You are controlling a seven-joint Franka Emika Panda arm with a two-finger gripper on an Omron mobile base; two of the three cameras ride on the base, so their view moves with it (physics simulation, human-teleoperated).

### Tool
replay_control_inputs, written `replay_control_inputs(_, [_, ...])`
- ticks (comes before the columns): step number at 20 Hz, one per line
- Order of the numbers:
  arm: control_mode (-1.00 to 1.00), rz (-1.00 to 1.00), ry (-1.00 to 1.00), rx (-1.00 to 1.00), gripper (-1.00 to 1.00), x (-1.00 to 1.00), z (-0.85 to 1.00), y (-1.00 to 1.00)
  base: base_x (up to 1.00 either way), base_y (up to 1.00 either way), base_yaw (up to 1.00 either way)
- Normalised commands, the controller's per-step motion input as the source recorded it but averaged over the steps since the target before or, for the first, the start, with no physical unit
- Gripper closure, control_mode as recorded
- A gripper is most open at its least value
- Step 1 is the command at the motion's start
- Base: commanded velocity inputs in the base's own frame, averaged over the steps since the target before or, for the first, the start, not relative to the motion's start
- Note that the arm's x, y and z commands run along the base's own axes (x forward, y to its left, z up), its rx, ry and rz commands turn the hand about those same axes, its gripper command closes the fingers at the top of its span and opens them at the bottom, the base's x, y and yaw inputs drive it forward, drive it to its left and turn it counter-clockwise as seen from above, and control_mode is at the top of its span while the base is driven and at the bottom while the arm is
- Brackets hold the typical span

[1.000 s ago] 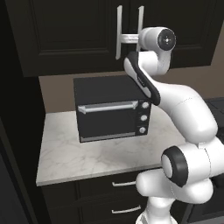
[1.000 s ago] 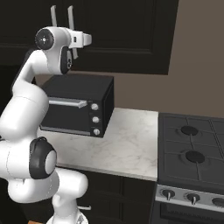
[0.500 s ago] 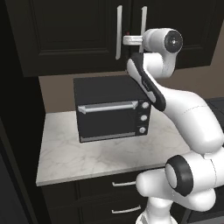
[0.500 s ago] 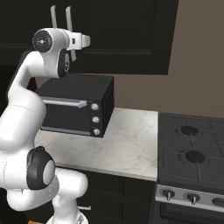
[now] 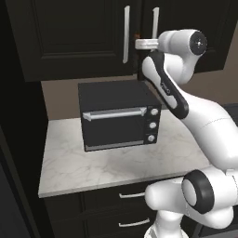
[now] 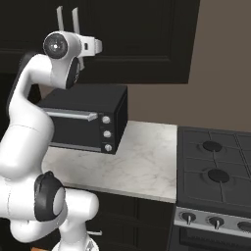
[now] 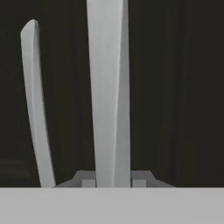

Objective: Move the bowls from the cabinet to the plates on the dining table.

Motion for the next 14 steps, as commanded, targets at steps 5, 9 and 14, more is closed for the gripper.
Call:
replay_control_inputs(5, [-1.0,0.09,0.01,0.0,1.0,-0.25,-0.03,-0.01,0.0,0.0,0.0])
replay_control_inputs(9, [-1.0,0.05,0.0,0.0,1.0,-0.25,0.0,0.0,0.0,0.0,0.0])
replay_control_inputs(14, [-1.0,0.03,0.0,0.0,1.0,-0.26,0.0,0.0,0.0,0.0,0.0])
